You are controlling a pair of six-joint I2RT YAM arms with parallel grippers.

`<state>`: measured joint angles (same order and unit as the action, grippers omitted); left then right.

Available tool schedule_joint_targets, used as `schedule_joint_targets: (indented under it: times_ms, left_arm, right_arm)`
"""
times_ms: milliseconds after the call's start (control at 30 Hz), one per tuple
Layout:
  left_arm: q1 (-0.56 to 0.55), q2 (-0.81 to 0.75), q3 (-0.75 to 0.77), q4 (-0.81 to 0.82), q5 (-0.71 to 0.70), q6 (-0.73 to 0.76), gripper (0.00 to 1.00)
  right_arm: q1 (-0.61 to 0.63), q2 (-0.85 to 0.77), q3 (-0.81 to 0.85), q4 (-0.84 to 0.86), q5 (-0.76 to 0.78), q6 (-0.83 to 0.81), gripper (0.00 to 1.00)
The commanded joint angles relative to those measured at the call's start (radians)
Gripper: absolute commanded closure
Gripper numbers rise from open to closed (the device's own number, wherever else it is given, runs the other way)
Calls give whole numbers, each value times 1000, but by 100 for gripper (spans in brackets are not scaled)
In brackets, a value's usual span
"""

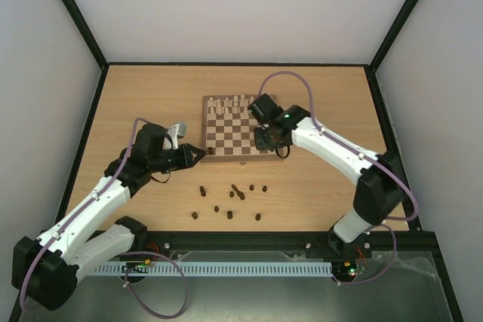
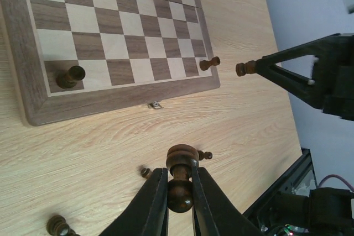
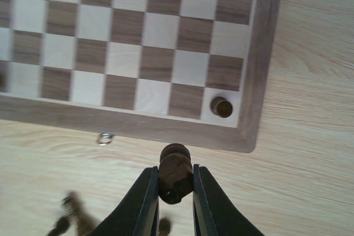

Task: Set up the chess pieces on the board
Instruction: Place the chess piece on the chessboard.

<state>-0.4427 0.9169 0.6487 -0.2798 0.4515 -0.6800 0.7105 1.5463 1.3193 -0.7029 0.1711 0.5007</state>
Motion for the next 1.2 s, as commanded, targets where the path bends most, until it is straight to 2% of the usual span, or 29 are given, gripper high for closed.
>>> schedule_joint_targets:
  times_ms: [0, 233, 767, 1167]
  left_arm:
    - [10, 6, 8, -42, -14, 44, 87]
    - [13, 11, -5, -29, -7, 47, 86]
    - [15, 24, -15, -12, 2, 39, 86]
    - [15, 20, -22, -6, 2, 32, 86]
  right_arm:
    - [14, 86, 59, -122, 164, -44, 86]
    - [19, 166, 57, -88, 155, -63, 86]
    - [19, 225, 6, 49, 85, -91, 85]
    - [14, 256, -22, 95, 101, -86, 82]
